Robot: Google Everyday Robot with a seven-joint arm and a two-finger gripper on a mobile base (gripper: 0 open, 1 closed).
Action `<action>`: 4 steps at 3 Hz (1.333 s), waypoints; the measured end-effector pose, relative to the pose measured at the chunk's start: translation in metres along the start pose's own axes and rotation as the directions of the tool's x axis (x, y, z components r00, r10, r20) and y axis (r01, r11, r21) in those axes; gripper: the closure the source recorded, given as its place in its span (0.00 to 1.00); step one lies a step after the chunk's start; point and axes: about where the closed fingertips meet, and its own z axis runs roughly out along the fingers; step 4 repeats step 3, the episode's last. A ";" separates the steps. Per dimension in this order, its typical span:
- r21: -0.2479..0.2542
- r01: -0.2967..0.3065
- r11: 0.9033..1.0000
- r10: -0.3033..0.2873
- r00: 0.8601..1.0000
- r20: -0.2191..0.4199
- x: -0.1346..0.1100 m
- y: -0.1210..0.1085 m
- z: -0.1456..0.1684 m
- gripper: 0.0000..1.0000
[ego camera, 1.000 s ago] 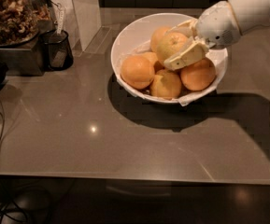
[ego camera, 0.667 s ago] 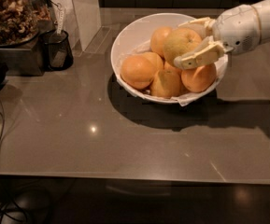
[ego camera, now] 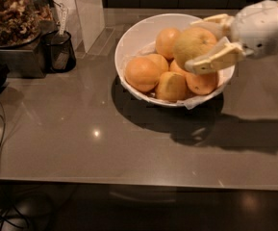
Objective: Pick orange from white bowl
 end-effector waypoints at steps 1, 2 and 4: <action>0.073 0.010 0.997 -0.008 0.999 -0.032 -0.017 0.028 -0.035 1.00; 0.139 0.039 0.989 -0.027 0.996 -0.088 -0.038 0.056 -0.069 1.00; 0.141 0.039 0.989 -0.027 0.996 -0.088 -0.038 0.056 -0.070 1.00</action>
Offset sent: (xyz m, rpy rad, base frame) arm -0.0869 -0.0526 0.0729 -0.1369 -0.1239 -0.1546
